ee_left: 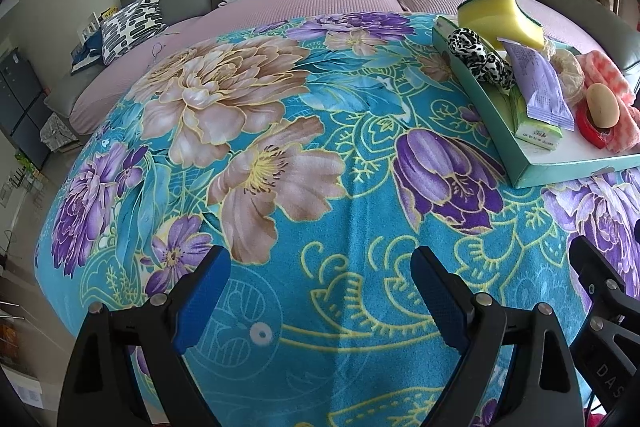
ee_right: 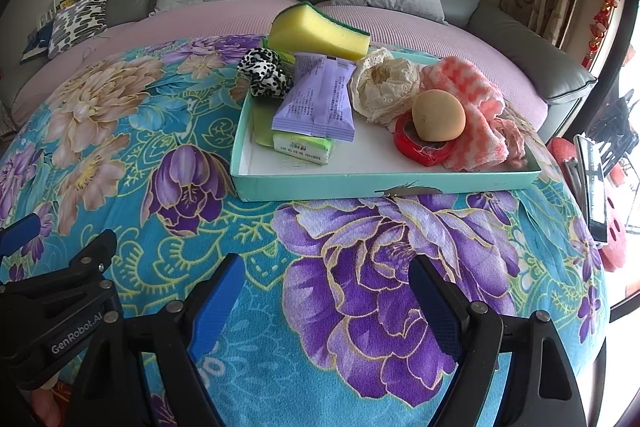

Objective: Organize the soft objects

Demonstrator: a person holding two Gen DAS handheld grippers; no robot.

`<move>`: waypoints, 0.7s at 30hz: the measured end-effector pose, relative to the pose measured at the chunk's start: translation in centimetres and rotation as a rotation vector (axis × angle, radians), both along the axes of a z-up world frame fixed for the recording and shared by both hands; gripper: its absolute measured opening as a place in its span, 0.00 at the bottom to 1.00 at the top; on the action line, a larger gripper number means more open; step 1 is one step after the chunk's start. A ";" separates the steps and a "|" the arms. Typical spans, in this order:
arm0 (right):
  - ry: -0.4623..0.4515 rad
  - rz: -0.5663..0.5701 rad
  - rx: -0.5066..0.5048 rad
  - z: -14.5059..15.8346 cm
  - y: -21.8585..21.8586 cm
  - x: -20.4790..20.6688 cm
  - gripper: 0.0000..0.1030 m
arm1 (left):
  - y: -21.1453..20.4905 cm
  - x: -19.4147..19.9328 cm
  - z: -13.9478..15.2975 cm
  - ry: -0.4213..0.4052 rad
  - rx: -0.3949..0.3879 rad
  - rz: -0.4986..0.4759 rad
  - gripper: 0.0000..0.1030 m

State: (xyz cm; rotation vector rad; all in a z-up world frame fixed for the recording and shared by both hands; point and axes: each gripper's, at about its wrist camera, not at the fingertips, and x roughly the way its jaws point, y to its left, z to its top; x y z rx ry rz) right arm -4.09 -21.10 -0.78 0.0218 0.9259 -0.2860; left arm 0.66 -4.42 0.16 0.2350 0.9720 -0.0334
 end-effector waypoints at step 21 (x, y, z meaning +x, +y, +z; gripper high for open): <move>0.009 0.009 -0.003 0.0 0.0 0.1 0.84 | 0.2 0.1 -0.1 0.000 0.006 0.007 0.89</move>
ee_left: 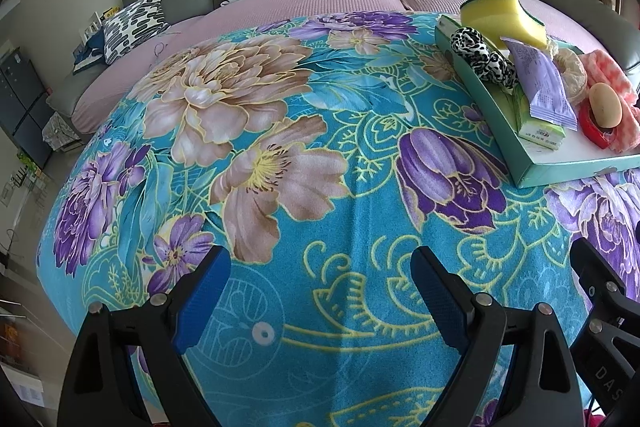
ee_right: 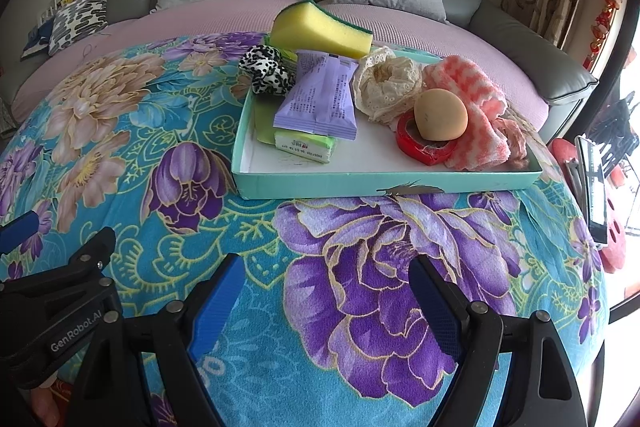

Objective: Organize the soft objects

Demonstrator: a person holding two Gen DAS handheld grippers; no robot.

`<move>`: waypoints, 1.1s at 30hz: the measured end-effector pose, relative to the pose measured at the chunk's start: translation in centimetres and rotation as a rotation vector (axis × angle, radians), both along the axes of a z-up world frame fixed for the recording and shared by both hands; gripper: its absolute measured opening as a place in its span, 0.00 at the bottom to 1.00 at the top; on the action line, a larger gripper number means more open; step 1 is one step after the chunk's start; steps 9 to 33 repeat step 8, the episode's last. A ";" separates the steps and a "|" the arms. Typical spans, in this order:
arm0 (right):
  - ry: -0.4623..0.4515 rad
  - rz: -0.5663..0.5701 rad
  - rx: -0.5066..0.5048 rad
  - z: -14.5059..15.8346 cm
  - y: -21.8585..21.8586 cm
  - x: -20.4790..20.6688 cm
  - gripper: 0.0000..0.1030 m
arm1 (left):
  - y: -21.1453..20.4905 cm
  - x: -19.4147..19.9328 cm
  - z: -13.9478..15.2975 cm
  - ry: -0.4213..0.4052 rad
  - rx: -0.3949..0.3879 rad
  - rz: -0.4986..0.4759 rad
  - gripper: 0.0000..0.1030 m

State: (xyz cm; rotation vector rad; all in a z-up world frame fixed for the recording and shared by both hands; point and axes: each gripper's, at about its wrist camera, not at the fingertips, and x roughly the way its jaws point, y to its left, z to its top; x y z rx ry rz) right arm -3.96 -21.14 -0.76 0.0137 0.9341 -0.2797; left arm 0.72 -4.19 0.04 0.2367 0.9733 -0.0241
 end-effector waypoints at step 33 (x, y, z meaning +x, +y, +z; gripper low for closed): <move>0.002 0.002 -0.001 0.0 0.0 0.0 0.84 | -0.3 -0.2 0.2 -0.014 0.008 -0.014 0.89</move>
